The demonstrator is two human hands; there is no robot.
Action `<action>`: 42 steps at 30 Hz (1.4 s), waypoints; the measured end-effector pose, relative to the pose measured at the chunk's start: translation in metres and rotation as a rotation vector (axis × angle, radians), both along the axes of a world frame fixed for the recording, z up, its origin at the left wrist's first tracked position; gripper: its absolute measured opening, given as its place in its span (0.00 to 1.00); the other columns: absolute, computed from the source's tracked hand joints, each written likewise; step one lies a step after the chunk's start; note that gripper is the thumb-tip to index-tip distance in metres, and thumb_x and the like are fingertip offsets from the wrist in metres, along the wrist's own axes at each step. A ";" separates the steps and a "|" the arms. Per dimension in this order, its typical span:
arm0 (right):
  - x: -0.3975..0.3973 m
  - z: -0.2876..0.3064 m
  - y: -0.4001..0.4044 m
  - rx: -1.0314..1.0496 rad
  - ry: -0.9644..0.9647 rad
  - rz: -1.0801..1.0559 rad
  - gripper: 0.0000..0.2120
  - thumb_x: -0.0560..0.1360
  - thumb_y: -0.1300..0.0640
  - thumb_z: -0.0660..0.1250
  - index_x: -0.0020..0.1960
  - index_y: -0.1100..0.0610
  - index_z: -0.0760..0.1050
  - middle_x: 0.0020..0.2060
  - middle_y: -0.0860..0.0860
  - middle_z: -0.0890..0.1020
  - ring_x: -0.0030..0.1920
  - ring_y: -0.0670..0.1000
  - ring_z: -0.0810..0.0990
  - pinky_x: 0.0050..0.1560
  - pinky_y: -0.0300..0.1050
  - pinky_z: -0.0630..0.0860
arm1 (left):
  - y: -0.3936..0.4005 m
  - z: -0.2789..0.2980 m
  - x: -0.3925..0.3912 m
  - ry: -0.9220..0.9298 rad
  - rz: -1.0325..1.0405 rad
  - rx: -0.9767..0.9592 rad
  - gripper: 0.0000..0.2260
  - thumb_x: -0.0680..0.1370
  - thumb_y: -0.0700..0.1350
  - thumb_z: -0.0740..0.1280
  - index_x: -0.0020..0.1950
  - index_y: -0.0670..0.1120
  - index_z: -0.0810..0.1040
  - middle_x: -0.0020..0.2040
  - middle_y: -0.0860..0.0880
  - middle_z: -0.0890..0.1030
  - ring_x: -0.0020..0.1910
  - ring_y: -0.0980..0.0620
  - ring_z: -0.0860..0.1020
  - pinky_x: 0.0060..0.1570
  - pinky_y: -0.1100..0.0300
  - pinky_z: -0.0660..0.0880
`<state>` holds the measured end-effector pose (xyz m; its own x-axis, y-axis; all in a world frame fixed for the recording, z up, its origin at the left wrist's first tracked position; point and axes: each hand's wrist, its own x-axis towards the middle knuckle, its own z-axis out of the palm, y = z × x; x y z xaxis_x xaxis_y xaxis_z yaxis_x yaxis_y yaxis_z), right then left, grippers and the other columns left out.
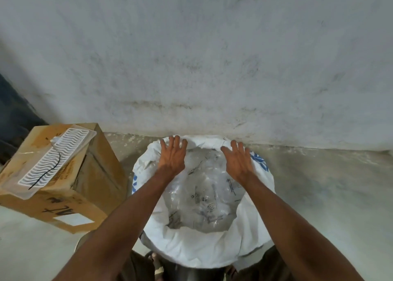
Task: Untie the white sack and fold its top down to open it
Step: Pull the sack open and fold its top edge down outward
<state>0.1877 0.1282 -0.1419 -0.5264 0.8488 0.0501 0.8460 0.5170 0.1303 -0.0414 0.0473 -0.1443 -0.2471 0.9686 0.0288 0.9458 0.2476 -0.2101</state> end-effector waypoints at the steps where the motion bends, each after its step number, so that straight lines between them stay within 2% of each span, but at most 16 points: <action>1: -0.001 0.001 0.005 -0.002 0.007 -0.007 0.30 0.72 0.67 0.66 0.71 0.48 0.70 0.71 0.61 0.70 0.69 0.65 0.69 0.67 0.65 0.68 | 0.008 0.000 -0.007 0.003 0.004 -0.011 0.34 0.74 0.47 0.66 0.78 0.45 0.56 0.76 0.39 0.60 0.76 0.36 0.58 0.71 0.34 0.60; 4: -0.002 0.002 0.018 -0.052 -0.002 -0.001 0.30 0.78 0.64 0.64 0.76 0.44 0.63 0.75 0.62 0.63 0.73 0.66 0.65 0.71 0.68 0.63 | 0.027 0.001 -0.023 0.036 -0.016 -0.051 0.38 0.74 0.47 0.66 0.80 0.46 0.51 0.76 0.38 0.57 0.76 0.35 0.58 0.71 0.36 0.60; 6: -0.003 0.002 0.025 -0.072 -0.021 0.020 0.29 0.80 0.62 0.63 0.76 0.43 0.61 0.75 0.61 0.63 0.72 0.65 0.67 0.70 0.68 0.64 | 0.037 0.002 -0.029 0.052 -0.020 -0.051 0.38 0.75 0.48 0.67 0.80 0.46 0.51 0.75 0.38 0.58 0.74 0.36 0.59 0.71 0.38 0.61; 9: -0.002 0.000 0.033 -0.106 -0.003 0.031 0.34 0.77 0.70 0.63 0.76 0.43 0.61 0.74 0.61 0.64 0.71 0.65 0.68 0.69 0.65 0.67 | 0.049 -0.002 -0.036 0.068 -0.024 -0.093 0.30 0.77 0.48 0.66 0.77 0.48 0.59 0.73 0.40 0.65 0.71 0.39 0.66 0.69 0.40 0.63; 11: 0.001 -0.002 0.038 -0.122 0.002 0.042 0.35 0.77 0.71 0.63 0.76 0.43 0.62 0.73 0.62 0.65 0.71 0.65 0.68 0.70 0.62 0.67 | 0.052 -0.005 -0.040 0.068 -0.038 -0.102 0.24 0.78 0.46 0.64 0.74 0.49 0.63 0.69 0.43 0.71 0.67 0.41 0.71 0.67 0.41 0.64; 14: 0.006 -0.001 0.049 -0.106 0.051 0.072 0.35 0.76 0.70 0.65 0.75 0.43 0.64 0.71 0.61 0.67 0.67 0.64 0.71 0.68 0.59 0.68 | 0.055 -0.003 -0.049 0.060 -0.036 -0.069 0.23 0.78 0.45 0.63 0.73 0.49 0.66 0.66 0.45 0.74 0.63 0.42 0.74 0.65 0.41 0.66; 17: 0.005 -0.001 0.056 -0.074 0.028 0.081 0.35 0.74 0.67 0.70 0.74 0.43 0.65 0.70 0.61 0.68 0.65 0.64 0.71 0.67 0.60 0.68 | 0.055 -0.005 -0.054 0.080 -0.039 -0.052 0.21 0.77 0.48 0.66 0.70 0.50 0.70 0.62 0.46 0.77 0.59 0.42 0.76 0.63 0.40 0.68; 21: -0.001 0.005 0.042 -0.047 0.002 0.048 0.33 0.74 0.67 0.67 0.73 0.44 0.66 0.72 0.60 0.67 0.67 0.64 0.70 0.69 0.64 0.65 | 0.047 -0.002 -0.041 0.035 -0.057 -0.049 0.28 0.73 0.45 0.66 0.73 0.47 0.64 0.65 0.42 0.74 0.65 0.40 0.71 0.66 0.38 0.63; 23: 0.001 0.004 0.028 -0.018 -0.021 0.047 0.31 0.73 0.65 0.68 0.73 0.46 0.68 0.74 0.59 0.66 0.70 0.64 0.67 0.71 0.65 0.61 | 0.037 0.000 -0.030 0.029 -0.080 -0.018 0.33 0.73 0.46 0.65 0.77 0.46 0.59 0.69 0.38 0.69 0.71 0.36 0.65 0.69 0.36 0.61; 26: 0.008 -0.002 0.000 -0.016 0.022 0.036 0.29 0.73 0.60 0.68 0.72 0.50 0.70 0.74 0.58 0.67 0.73 0.63 0.65 0.73 0.67 0.60 | 0.012 -0.002 -0.010 -0.003 -0.129 0.038 0.35 0.74 0.49 0.65 0.79 0.46 0.57 0.75 0.36 0.62 0.76 0.35 0.59 0.71 0.36 0.58; 31: 0.015 -0.018 -0.070 -0.055 0.129 -0.015 0.28 0.71 0.52 0.71 0.71 0.51 0.73 0.69 0.57 0.73 0.70 0.61 0.70 0.68 0.65 0.66 | -0.053 -0.013 0.043 -0.167 -0.111 0.053 0.33 0.75 0.52 0.62 0.79 0.46 0.58 0.74 0.37 0.64 0.73 0.36 0.62 0.69 0.37 0.61; 35: 0.021 -0.033 -0.126 -0.112 0.209 -0.062 0.27 0.75 0.50 0.68 0.73 0.53 0.71 0.71 0.57 0.71 0.71 0.60 0.69 0.70 0.63 0.65 | -0.104 -0.018 0.078 -0.272 -0.105 0.080 0.31 0.77 0.52 0.63 0.78 0.46 0.59 0.73 0.39 0.66 0.72 0.38 0.64 0.67 0.41 0.64; 42: 0.039 -0.033 -0.179 -0.085 0.337 -0.096 0.31 0.80 0.48 0.63 0.79 0.57 0.61 0.77 0.60 0.64 0.77 0.60 0.62 0.76 0.63 0.56 | -0.143 -0.021 0.100 -0.342 -0.148 0.139 0.33 0.78 0.53 0.64 0.79 0.43 0.58 0.75 0.37 0.64 0.74 0.38 0.62 0.70 0.42 0.65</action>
<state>0.2270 -0.0511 -0.1744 -0.4099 0.9022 0.1345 0.8795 0.4300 -0.2038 0.0590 -0.0959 -0.1649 -0.1227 0.9871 0.1024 0.9830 0.1067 0.1495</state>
